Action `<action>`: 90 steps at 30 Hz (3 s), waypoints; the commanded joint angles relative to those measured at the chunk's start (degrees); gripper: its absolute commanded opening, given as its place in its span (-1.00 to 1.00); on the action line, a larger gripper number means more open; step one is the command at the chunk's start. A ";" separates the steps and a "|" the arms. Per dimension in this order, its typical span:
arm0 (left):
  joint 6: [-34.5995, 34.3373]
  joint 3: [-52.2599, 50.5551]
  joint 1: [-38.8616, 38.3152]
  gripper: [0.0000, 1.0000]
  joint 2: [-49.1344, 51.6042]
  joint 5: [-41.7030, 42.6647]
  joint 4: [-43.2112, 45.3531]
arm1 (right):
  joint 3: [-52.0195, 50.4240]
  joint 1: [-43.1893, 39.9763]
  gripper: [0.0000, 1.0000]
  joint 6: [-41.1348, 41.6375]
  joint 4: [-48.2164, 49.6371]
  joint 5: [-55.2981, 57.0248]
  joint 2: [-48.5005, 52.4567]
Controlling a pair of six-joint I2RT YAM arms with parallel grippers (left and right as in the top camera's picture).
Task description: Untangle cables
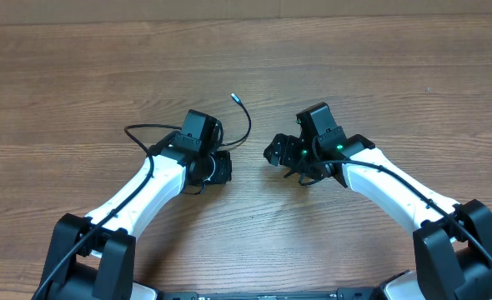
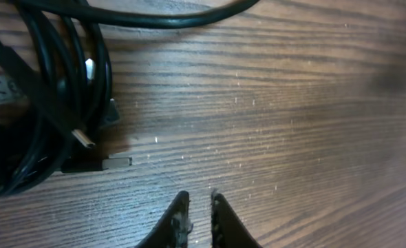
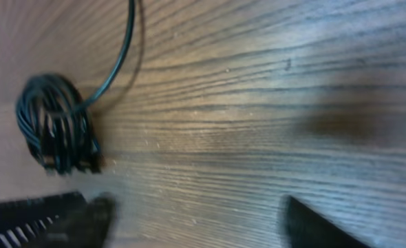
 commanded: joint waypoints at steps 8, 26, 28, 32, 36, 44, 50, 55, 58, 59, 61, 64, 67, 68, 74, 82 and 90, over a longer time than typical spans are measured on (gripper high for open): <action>2.60 7.89 4.13 -0.92 0.70 -3.30 -5.55 | -0.35 0.22 -0.86 -0.09 0.11 2.34 0.17; 0.57 8.79 12.90 -0.74 7.98 -17.09 -6.05 | -0.35 0.22 -0.29 -0.09 0.15 2.51 0.17; 0.57 8.79 12.87 -0.76 9.84 -16.85 -6.12 | -0.35 0.22 -0.24 -0.09 0.15 2.51 0.17; 0.63 8.79 12.87 -0.91 13.51 -10.34 -8.85 | -0.35 0.22 -0.12 -0.09 0.15 2.51 0.17; 1.40 8.79 12.70 -0.91 13.79 -0.35 -11.43 | -0.35 0.22 -0.08 -0.07 0.17 2.51 0.17; 2.34 8.72 10.93 -0.92 13.79 15.43 -12.04 | -0.35 0.22 0.00 -0.07 0.13 2.51 0.17; 2.12 8.72 6.38 -0.91 13.79 16.72 -11.80 | -0.35 0.22 0.02 -0.07 0.11 2.51 0.17; 2.16 10.91 5.40 -0.92 13.64 18.05 -13.38 | -0.35 0.22 0.02 -0.07 -0.09 2.51 0.17; 2.64 14.78 6.14 -0.92 12.87 17.99 -17.03 | -0.35 0.22 0.04 -0.07 -0.09 2.51 0.17; 2.91 16.11 6.36 -0.92 12.61 17.62 -18.21 | -0.35 0.22 0.05 -0.07 -0.09 2.51 0.17; 3.26 19.15 6.51 -0.91 12.37 15.54 -21.00 | -0.35 0.22 0.09 -0.09 -0.09 2.51 0.17; 3.67 23.02 6.49 -0.83 12.37 7.93 -24.63 | -0.35 0.22 0.10 -0.07 -0.09 2.51 0.17; 3.67 24.20 6.51 -0.70 12.37 -1.49 -26.40 | -0.35 0.22 0.11 -0.07 -0.09 2.49 0.17; 3.65 24.17 6.51 -0.63 12.37 -4.57 -26.69 | -0.35 0.22 0.11 -0.07 -0.09 2.51 0.17; -1.01 23.19 6.95 -0.36 12.44 -24.72 -28.30 | -0.35 0.22 0.11 -0.07 -0.09 2.49 0.17; -1.11 19.37 9.51 -0.35 12.48 -22.49 -26.82 | -0.35 0.22 0.11 -0.07 -0.13 2.49 0.17; -0.85 14.82 9.77 -0.28 12.50 -15.76 -22.82 | -0.35 0.22 0.12 -0.07 -0.11 2.49 0.17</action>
